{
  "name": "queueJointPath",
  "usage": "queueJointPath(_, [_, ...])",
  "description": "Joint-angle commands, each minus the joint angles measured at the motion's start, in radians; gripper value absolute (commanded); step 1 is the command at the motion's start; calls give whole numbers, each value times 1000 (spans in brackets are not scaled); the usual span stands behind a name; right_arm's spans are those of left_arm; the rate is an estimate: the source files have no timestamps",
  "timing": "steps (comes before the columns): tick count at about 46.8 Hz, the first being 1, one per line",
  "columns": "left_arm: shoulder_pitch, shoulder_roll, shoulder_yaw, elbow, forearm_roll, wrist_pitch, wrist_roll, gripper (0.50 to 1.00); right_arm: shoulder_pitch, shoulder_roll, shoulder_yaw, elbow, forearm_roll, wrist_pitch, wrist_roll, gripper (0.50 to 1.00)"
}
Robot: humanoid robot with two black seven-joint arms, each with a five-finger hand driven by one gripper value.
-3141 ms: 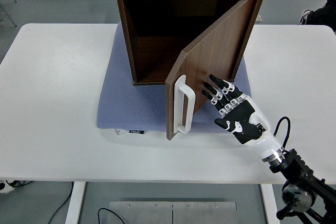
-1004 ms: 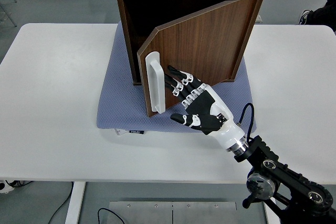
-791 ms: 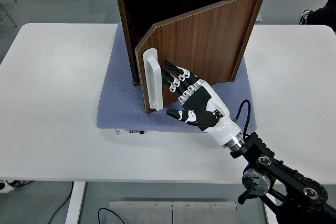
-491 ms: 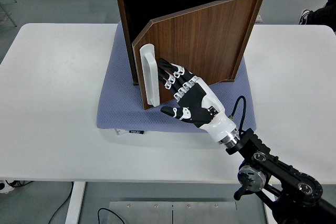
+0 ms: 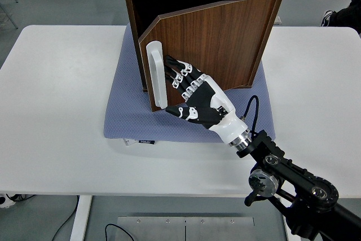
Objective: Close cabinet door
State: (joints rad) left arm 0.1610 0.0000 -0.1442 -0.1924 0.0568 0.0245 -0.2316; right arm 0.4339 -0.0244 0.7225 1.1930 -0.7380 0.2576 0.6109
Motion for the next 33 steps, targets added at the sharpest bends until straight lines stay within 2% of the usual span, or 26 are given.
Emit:
queueJointPath(1, [0, 0, 0, 1, 0, 0, 0, 1000, 3, 3, 0, -7, 0, -9, 0, 1000])
queueJointPath(20, [0, 0, 0, 1, 0, 0, 0, 1000, 54, 11, 6, -47, 6, -58, 0, 1000])
queueJointPath(33, [0, 0, 0, -1, 0, 0, 0, 1000, 106, 24, 8, -110, 31, -63, 0, 1000])
